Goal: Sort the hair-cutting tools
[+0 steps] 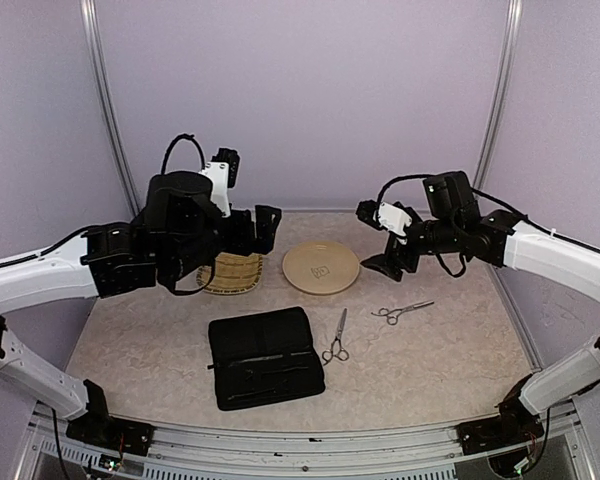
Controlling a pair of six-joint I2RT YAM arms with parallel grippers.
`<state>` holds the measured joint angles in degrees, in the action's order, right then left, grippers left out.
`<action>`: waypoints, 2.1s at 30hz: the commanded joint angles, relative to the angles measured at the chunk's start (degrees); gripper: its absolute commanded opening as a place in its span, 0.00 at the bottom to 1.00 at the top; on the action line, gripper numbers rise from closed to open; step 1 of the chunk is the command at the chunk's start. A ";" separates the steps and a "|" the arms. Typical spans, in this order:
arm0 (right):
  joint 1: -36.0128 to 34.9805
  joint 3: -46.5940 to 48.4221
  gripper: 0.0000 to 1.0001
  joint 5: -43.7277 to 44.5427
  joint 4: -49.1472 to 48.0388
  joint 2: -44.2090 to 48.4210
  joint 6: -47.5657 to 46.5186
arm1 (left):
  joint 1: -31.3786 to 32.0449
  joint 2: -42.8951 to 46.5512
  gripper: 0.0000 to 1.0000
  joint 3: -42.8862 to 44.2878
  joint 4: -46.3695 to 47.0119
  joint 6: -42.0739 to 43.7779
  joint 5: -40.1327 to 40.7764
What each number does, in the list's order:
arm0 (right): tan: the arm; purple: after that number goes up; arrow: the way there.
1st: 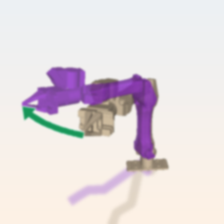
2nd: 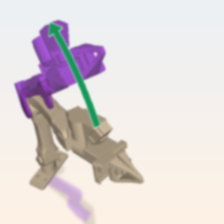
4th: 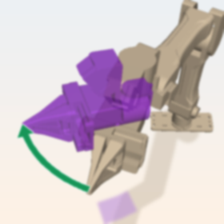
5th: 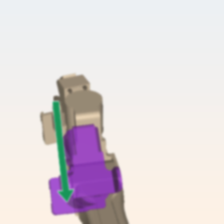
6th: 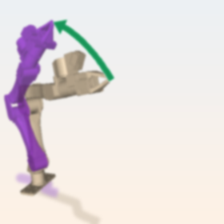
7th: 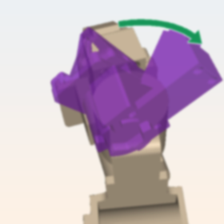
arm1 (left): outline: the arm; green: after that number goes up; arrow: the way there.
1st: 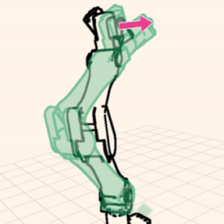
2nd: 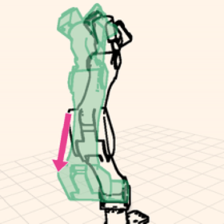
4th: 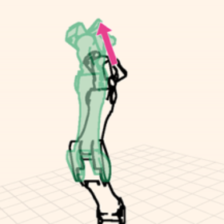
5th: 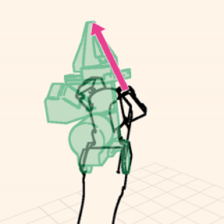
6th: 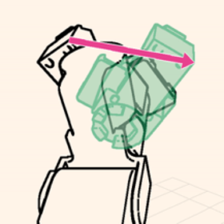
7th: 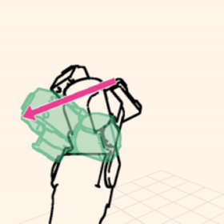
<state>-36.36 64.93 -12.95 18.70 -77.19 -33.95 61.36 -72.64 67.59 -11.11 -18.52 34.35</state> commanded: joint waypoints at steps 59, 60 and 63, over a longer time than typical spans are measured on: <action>0.50 -0.55 0.12 -13.29 27.59 -32.51 -29.89 | 10.28 -21.22 0.65 -3.70 -1.79 2.41 -28.86; 0.50 -0.96 0.12 -13.77 27.50 -32.17 -29.58 | 10.32 -22.42 0.63 -2.83 -1.89 2.99 -30.60; 1.07 -1.37 0.18 -15.52 26.42 -30.56 -28.59 | 10.99 -26.99 0.54 0.31 -2.89 5.27 -33.87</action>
<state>-36.16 65.93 -28.16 44.42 -108.51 -65.56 71.72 -94.30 64.45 -14.15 -18.31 7.44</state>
